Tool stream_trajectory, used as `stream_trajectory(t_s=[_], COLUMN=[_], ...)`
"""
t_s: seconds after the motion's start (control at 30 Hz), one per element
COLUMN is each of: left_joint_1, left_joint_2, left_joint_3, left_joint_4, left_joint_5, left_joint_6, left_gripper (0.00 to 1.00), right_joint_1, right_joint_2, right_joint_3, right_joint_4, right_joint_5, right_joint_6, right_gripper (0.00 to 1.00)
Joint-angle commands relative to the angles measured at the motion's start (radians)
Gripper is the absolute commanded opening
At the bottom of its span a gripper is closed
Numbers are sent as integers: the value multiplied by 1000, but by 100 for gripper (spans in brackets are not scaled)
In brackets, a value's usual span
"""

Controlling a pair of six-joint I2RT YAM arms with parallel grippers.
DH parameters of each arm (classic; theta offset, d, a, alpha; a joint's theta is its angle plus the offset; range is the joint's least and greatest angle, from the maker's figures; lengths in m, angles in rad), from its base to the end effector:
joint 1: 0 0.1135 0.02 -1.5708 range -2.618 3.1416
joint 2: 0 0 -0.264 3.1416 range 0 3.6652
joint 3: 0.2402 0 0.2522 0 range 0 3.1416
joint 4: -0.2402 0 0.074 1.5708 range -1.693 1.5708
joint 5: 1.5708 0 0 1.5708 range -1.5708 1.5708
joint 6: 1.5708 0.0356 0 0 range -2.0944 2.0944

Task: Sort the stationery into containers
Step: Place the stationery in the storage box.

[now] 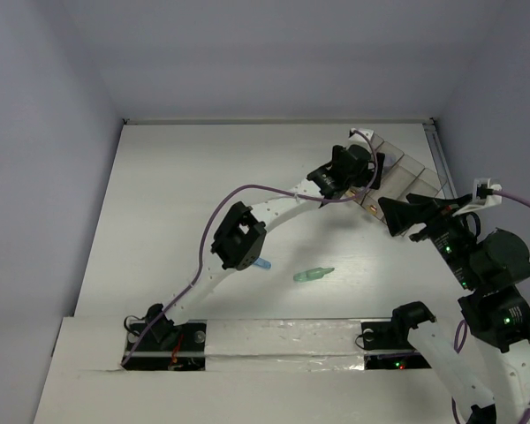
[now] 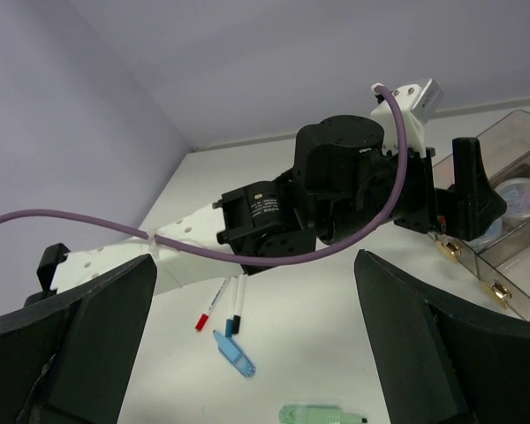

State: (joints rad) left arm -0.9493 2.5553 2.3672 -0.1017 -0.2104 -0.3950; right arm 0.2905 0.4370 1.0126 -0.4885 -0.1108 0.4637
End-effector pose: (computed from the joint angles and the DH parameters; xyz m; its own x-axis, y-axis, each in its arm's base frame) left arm 0.3531 -0.4803 0.2416 -0.4147 -0.0673 -0.9075 0.5623 0.7651 -0.3137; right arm 0.0589 0.0217 0.4184 -0.1000 0.4341 -0.8953 -0.3863 0.8123 0.4370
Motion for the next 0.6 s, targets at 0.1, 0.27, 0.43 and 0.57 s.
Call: stream_trajectory(t_s=[0.1, 0.27, 0.43, 0.57], left_joint_1=[-6, -6, 3, 24], left_joint_2=[-211, -551, -991, -1300], left_joint_3=[-26, -242, -831, -1204], left_joint_4=[72, 154, 298, 240], left_joint_5=[-7, -148, -316, -435], left_joint_6=[56, 146, 102, -5], left_gripper=[96, 94, 81, 71], right_joint_1=[10, 10, 10, 10], right_joint_2=[12, 31, 91, 138], right_joint_3=[47, 29, -20, -95], right_joint_4=[-15, -4, 45, 111], right_joint_5=[-32, -94, -303, -397], right_joint_6=[-31, -39, -37, -8], right_gripper=[100, 100, 75, 24])
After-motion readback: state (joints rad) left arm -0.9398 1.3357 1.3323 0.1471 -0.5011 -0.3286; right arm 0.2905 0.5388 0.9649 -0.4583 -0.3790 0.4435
